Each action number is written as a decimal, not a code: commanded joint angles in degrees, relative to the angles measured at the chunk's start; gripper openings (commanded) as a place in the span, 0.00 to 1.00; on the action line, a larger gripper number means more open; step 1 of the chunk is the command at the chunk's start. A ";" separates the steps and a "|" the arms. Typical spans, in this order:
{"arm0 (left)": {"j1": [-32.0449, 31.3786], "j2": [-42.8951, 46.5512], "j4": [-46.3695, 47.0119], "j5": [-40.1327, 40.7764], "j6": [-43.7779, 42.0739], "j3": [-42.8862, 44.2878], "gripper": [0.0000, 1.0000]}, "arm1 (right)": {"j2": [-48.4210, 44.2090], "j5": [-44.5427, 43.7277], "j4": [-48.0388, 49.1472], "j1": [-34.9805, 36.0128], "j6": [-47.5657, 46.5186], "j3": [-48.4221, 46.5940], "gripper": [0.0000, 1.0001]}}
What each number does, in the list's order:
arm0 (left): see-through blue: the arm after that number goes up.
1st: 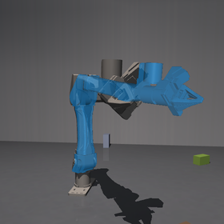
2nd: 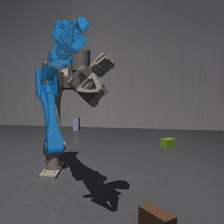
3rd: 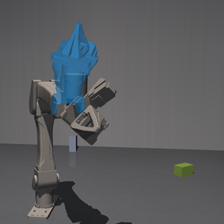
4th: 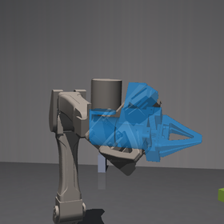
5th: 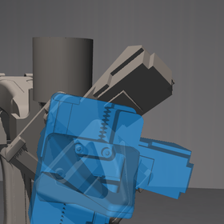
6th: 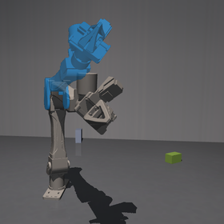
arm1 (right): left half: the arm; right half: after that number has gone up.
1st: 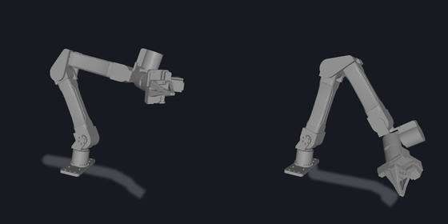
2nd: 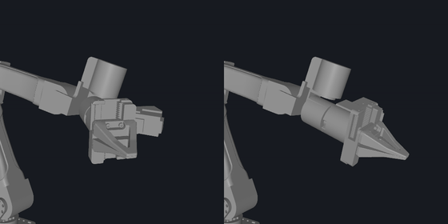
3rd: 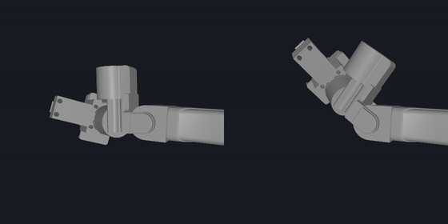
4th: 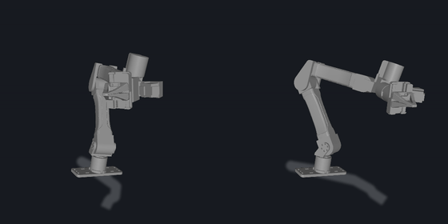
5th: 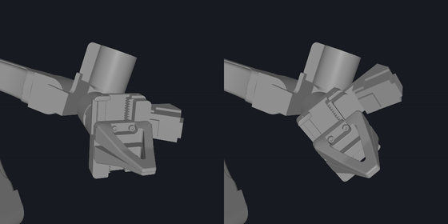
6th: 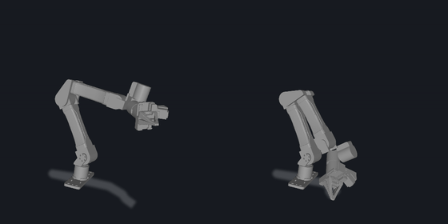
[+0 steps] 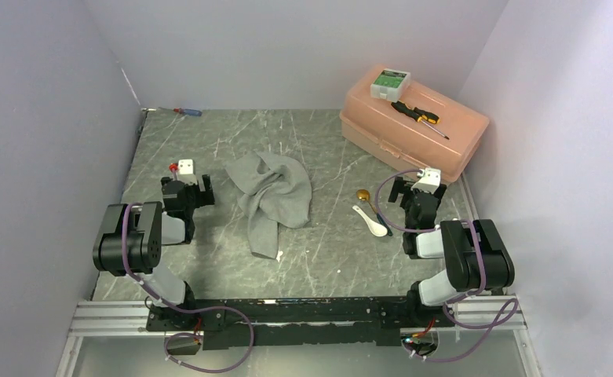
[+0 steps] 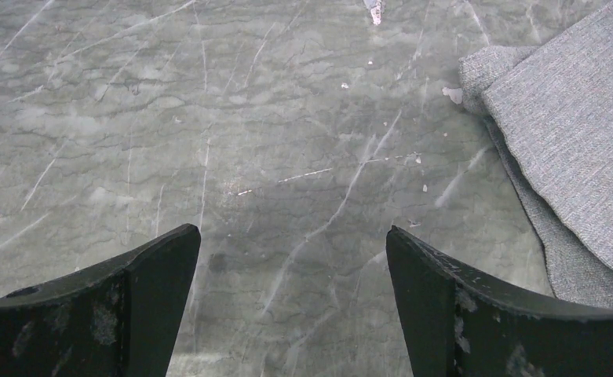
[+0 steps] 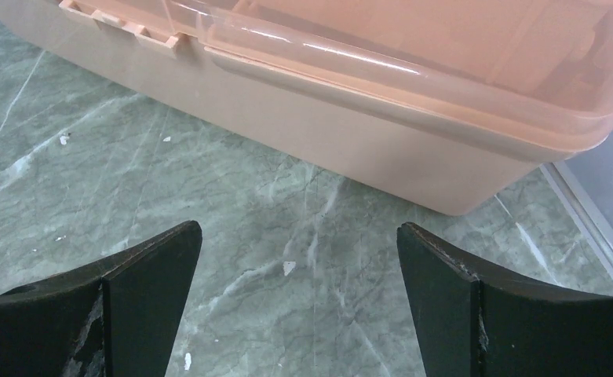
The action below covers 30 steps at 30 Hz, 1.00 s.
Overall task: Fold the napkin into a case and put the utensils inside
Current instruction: Pick up the crumpled napkin from the center of the board.
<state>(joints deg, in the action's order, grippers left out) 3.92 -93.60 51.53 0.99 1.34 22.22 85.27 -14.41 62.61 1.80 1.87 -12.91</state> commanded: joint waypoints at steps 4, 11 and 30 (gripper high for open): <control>0.03 0.09 1.17 0.68 0.85 1.32 0.94 | -0.39 0.63 2.00 -0.19 -0.26 -1.09 1.00; 0.23 0.11 0.90 0.25 0.89 1.49 0.94 | -0.45 -1.84 2.01 -0.40 0.82 -1.29 1.00; 1.45 3.80 -58.59 -11.04 -1.67 33.64 0.94 | -14.07 13.79 -54.88 13.28 22.53 -34.85 1.00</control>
<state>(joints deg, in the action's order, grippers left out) 5.23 -92.44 9.74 -4.60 0.38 50.41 69.80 -6.00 23.55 3.68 29.69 -37.19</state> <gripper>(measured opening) 0.943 0.997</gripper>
